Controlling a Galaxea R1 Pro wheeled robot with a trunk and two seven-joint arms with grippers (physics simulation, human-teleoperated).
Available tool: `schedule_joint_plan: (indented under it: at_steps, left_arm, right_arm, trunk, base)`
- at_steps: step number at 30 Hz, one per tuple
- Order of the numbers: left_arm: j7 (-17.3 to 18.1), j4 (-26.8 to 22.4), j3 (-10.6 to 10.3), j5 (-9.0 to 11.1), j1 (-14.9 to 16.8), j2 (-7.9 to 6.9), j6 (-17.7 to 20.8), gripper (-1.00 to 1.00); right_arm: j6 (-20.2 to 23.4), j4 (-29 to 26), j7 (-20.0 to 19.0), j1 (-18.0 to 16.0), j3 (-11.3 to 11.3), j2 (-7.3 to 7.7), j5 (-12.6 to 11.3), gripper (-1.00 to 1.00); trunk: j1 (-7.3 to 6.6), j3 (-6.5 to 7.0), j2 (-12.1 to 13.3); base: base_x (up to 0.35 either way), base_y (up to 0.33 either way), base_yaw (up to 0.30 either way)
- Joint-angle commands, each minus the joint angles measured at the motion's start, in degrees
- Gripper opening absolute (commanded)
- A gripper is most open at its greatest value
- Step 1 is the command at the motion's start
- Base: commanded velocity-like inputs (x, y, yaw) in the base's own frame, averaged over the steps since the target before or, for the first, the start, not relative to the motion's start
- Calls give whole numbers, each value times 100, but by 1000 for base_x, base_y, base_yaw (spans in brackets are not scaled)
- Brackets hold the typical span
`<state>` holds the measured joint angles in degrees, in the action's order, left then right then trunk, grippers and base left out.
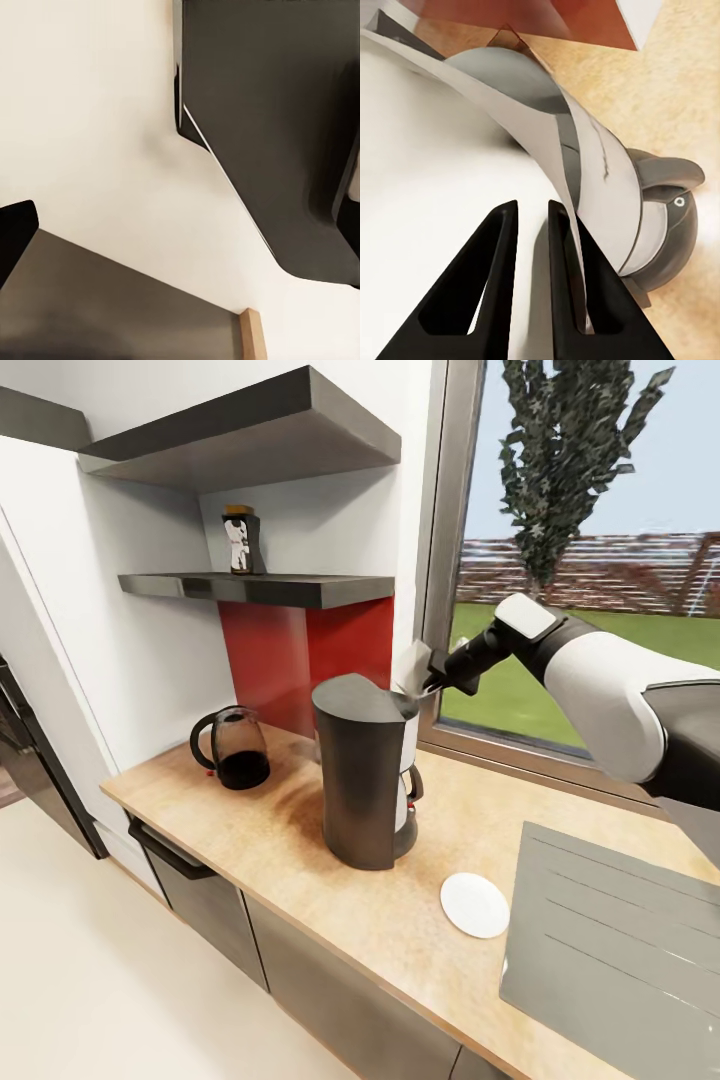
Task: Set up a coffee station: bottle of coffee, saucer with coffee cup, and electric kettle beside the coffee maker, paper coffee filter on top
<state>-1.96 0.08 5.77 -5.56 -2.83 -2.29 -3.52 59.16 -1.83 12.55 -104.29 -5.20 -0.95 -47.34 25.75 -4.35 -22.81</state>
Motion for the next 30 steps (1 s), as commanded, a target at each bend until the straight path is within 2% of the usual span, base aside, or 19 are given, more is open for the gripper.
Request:
schedule_joint_plan:
  at_steps: [1, 30]
  left_arm:
    - [-15, 1, 47, -59, 1, 0, -20, 100]
    - [-16, 1, 47, -56, 1, -9, -26, 100]
  right_arm:
    - [16, -8, 37, -4, -47, -1, -65, -100]
    - [34, -167, 37, -13, -25, 24, -75, -100]
  trunk:
    - [3, -11, -11]
    - [3, -11, -11]
  base:
    - [0, 0, 0]
    - [0, 0, 0]
